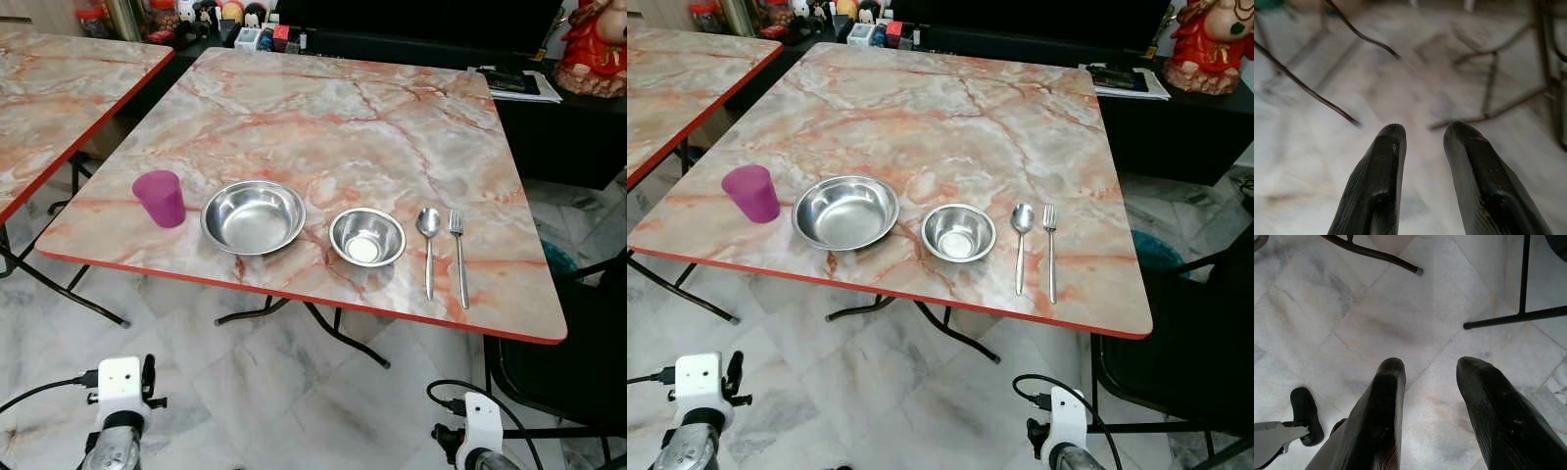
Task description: Setting the table
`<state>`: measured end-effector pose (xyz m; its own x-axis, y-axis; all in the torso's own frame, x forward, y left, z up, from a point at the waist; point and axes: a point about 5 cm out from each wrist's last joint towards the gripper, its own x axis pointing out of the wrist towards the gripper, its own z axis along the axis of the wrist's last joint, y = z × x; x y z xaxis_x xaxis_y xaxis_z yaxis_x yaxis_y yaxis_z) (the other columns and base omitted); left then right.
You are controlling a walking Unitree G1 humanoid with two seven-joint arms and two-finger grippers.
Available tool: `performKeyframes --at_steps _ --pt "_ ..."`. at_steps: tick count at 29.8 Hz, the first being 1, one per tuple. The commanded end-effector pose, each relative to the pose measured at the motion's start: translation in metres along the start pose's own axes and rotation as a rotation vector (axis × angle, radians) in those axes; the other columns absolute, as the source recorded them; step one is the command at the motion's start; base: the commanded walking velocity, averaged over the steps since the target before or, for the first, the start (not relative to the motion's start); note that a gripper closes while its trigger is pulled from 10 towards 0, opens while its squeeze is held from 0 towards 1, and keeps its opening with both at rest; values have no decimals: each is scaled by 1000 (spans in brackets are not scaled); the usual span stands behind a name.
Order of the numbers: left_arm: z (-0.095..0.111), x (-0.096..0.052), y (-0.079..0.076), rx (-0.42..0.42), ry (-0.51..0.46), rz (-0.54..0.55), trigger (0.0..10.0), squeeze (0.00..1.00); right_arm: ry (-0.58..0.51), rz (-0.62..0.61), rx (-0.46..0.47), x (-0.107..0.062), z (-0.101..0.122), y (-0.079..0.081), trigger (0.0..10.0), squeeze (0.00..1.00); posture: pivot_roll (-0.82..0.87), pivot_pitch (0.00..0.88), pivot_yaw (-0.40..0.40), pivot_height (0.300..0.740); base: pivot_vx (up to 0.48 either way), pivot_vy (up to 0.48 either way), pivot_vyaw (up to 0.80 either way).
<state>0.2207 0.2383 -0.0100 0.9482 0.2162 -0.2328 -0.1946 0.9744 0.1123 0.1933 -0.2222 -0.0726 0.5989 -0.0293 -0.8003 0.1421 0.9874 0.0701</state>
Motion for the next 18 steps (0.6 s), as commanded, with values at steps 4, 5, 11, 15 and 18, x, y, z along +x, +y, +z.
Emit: performKeyframes --at_steps 4,5,11,15,18 --pt "1 -11 6 -24 6 14 10000 0 9 -11 3 -1 -3 -3 10000 0 10 136 -56 740 0 0 0" --pt "2 -13 8 -26 -4 21 10000 0 10 -11 3 -1 -3 -3 10000 0 10 136 -56 740 0 0 0" --pt "42 -18 20 -43 -170 58 10000 0 11 -9 -5 -1 -2 -4 10000 0 19 140 -63 740 0 0 0" --pt "82 -16 24 -53 -280 43 10000 0 11 -8 -10 -1 -2 -5 10000 0 24 142 -66 740 0 0 0" --pt "119 -9 25 -119 -353 21 10000 0 12 -7 -12 -1 -2 -5 10000 0 24 142 -66 740 0 0 0"
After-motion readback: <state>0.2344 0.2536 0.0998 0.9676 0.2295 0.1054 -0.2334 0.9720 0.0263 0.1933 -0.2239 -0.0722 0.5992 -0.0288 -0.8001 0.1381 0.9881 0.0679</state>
